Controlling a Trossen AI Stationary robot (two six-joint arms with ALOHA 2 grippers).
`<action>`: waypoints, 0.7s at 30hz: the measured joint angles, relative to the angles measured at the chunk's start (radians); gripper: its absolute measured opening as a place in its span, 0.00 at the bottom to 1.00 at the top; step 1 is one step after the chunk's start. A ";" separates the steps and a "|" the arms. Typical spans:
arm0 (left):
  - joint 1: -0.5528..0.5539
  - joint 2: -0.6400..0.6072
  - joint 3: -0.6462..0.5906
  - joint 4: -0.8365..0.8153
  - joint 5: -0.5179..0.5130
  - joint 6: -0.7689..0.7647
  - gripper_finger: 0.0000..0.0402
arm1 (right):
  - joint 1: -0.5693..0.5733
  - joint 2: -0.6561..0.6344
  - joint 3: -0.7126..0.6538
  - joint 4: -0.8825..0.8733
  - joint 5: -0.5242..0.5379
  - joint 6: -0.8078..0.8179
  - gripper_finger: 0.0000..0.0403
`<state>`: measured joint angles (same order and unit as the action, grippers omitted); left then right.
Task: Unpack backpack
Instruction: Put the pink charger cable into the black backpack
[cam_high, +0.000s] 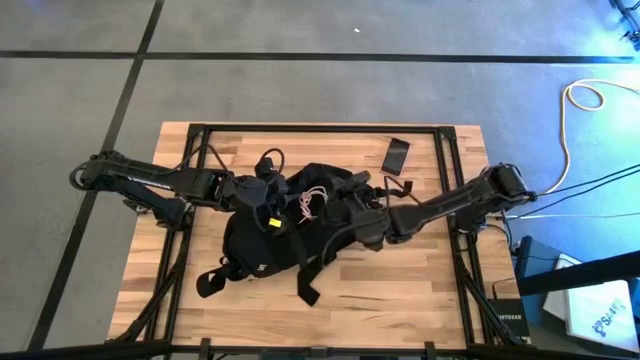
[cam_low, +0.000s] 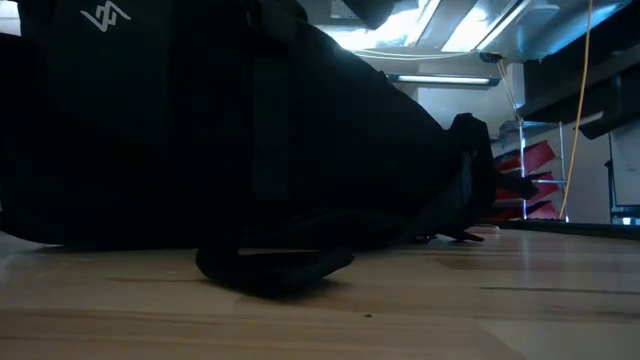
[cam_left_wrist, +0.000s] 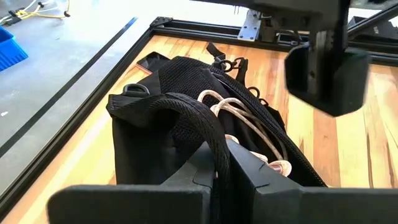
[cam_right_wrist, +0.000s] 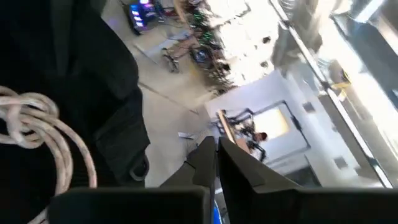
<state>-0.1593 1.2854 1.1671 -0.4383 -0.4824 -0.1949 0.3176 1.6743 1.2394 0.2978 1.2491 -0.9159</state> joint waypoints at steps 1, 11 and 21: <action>0.000 0.000 0.000 0.000 0.000 0.000 0.01 | 0.000 -0.003 0.030 -0.110 -0.021 0.058 0.00; 0.000 0.000 0.000 0.000 0.000 0.000 0.01 | -0.120 0.004 0.361 -1.021 -0.558 0.708 0.00; 0.000 0.000 0.000 -0.001 0.001 0.000 0.01 | -0.176 0.093 0.363 -0.948 -0.644 0.620 0.00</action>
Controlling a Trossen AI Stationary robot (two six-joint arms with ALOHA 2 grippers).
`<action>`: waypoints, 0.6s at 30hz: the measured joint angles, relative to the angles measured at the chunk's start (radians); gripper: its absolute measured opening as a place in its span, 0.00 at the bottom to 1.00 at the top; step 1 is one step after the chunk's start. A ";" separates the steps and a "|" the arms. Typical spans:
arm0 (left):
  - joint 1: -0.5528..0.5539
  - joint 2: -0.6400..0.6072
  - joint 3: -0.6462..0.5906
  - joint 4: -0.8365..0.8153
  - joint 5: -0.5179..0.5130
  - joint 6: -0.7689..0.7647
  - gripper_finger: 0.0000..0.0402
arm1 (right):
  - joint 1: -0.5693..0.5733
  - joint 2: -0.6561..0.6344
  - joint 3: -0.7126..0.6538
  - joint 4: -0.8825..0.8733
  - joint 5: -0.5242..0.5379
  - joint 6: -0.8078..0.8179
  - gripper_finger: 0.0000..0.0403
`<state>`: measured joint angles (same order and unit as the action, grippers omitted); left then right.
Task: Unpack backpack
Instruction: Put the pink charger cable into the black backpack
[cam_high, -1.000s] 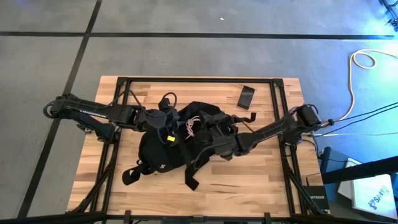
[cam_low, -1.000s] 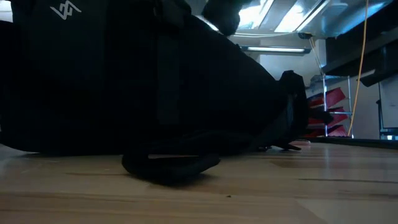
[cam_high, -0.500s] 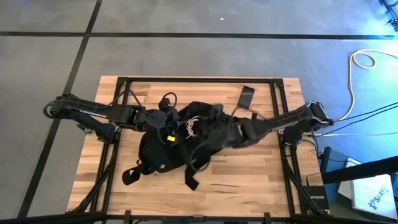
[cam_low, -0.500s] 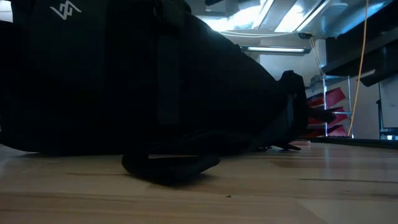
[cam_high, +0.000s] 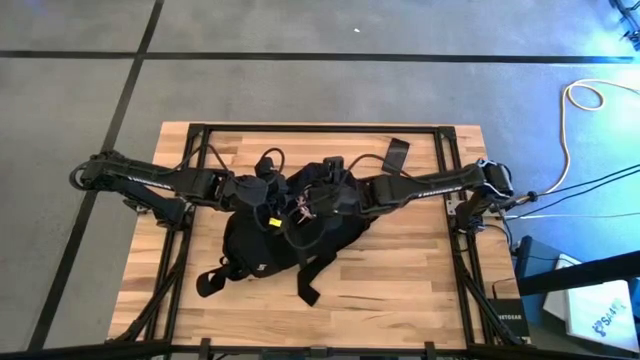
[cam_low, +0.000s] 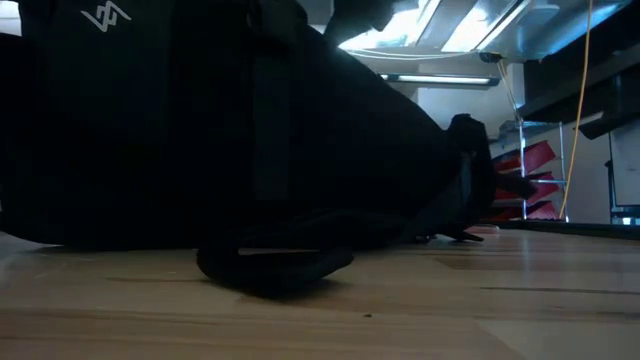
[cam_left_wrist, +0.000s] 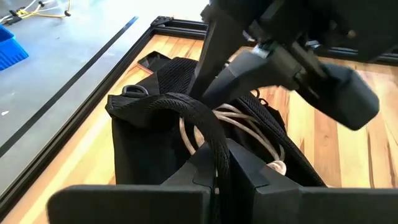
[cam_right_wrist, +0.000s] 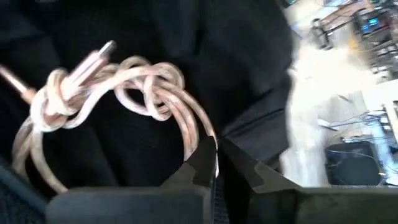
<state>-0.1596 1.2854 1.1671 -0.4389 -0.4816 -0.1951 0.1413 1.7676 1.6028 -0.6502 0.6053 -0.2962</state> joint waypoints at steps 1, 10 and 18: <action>0.000 0.000 0.000 0.002 0.000 0.000 0.01 | 0.000 -0.001 0.000 -0.003 0.006 0.000 0.00; -0.001 0.000 0.000 0.002 0.003 0.000 0.01 | -0.003 -0.004 0.024 -0.027 0.011 -0.018 0.00; -0.001 0.000 0.000 0.001 0.004 0.000 0.01 | 0.002 -0.005 0.061 -0.064 0.030 -0.028 0.00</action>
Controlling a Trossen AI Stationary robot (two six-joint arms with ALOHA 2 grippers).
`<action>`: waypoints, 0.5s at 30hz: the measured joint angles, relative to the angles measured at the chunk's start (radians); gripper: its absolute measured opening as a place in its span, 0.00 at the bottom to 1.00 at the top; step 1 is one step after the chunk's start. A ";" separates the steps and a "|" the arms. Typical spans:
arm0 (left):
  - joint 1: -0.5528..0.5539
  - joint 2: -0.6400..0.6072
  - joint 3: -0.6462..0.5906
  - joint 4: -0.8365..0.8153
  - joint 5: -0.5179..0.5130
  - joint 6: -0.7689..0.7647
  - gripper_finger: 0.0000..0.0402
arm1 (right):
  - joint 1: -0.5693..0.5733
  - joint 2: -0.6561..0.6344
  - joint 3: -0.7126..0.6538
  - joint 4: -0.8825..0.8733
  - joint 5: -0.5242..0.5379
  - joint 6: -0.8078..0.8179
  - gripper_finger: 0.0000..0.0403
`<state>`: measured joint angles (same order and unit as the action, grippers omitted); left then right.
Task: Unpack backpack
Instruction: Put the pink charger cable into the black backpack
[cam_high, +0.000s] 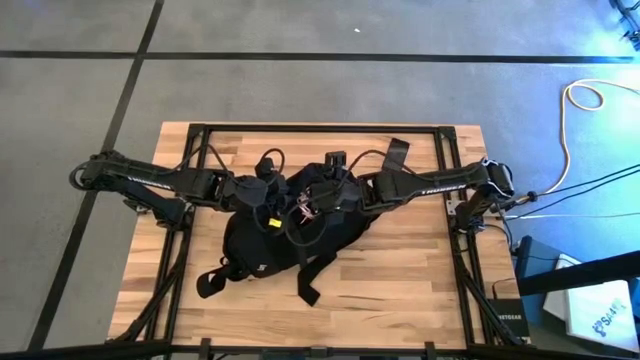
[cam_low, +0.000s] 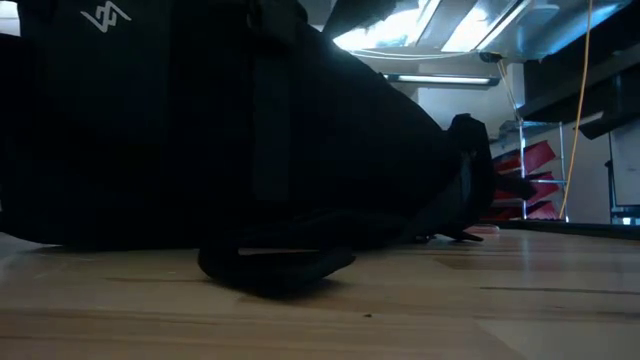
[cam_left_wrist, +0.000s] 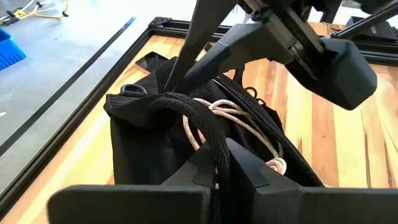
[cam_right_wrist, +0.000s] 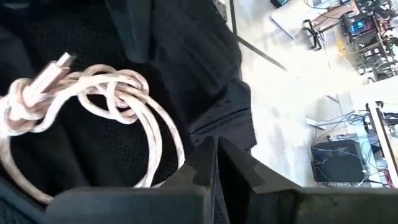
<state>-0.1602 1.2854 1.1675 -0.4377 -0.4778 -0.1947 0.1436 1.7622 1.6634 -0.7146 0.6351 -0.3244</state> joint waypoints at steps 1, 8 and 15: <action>0.000 0.000 0.000 0.000 0.000 0.000 0.01 | 0.000 0.000 0.000 -0.001 -0.002 0.000 0.00; 0.000 0.000 0.000 0.000 0.000 0.000 0.01 | 0.000 0.009 -0.042 0.015 -0.044 0.003 0.00; 0.000 0.000 0.000 0.000 0.000 0.000 0.01 | 0.001 0.009 -0.054 0.008 -0.111 0.021 0.00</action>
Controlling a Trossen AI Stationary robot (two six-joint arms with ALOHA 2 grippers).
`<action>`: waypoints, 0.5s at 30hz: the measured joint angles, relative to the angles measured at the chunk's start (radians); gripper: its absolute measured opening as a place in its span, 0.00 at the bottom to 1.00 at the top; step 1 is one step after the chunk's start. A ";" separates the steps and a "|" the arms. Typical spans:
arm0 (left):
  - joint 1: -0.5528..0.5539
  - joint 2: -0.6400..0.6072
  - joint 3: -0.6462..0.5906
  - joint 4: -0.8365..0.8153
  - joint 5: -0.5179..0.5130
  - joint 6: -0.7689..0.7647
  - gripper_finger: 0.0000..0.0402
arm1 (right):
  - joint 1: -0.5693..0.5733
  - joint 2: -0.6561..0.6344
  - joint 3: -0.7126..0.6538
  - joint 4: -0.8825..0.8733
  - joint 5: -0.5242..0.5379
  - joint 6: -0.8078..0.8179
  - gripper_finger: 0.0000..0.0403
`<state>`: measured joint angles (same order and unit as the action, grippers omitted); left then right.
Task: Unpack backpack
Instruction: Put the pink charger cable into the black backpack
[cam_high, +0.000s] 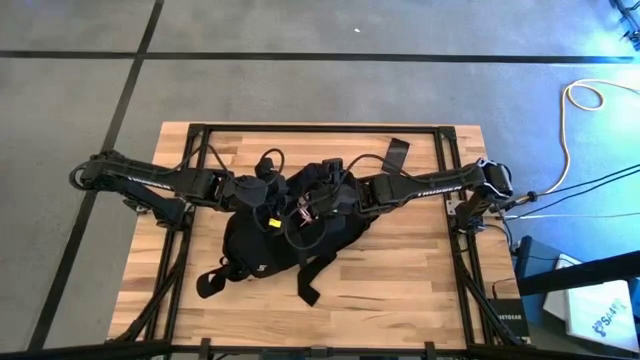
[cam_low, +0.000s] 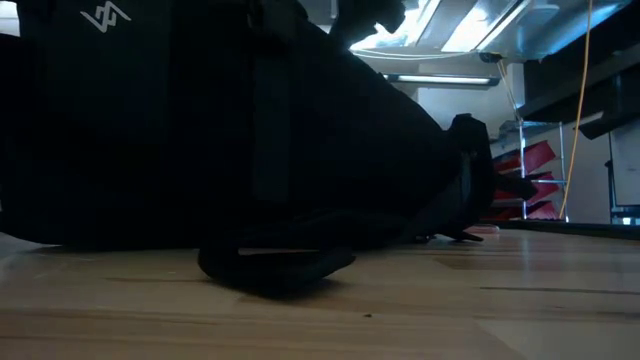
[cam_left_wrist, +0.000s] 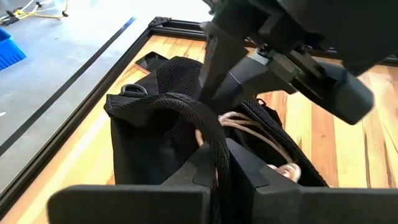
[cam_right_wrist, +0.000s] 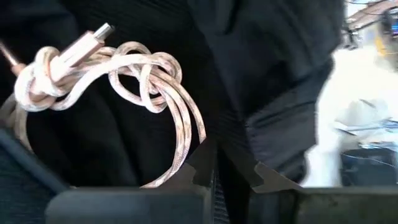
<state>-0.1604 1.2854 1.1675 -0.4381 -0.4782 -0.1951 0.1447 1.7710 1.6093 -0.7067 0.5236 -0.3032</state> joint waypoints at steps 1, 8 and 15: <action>0.000 0.000 0.000 0.000 0.000 0.000 0.01 | 0.004 0.000 0.000 0.000 -0.018 0.008 0.00; 0.000 0.000 0.000 0.000 0.000 0.000 0.01 | 0.066 0.000 0.000 -0.089 -0.073 0.037 0.00; 0.000 0.000 0.000 0.001 0.000 0.000 0.01 | 0.125 0.000 -0.001 -0.216 -0.089 0.136 0.00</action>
<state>-0.1604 1.2854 1.1675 -0.4370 -0.4782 -0.1951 0.2701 1.7710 1.6081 -0.9228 0.4343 -0.1675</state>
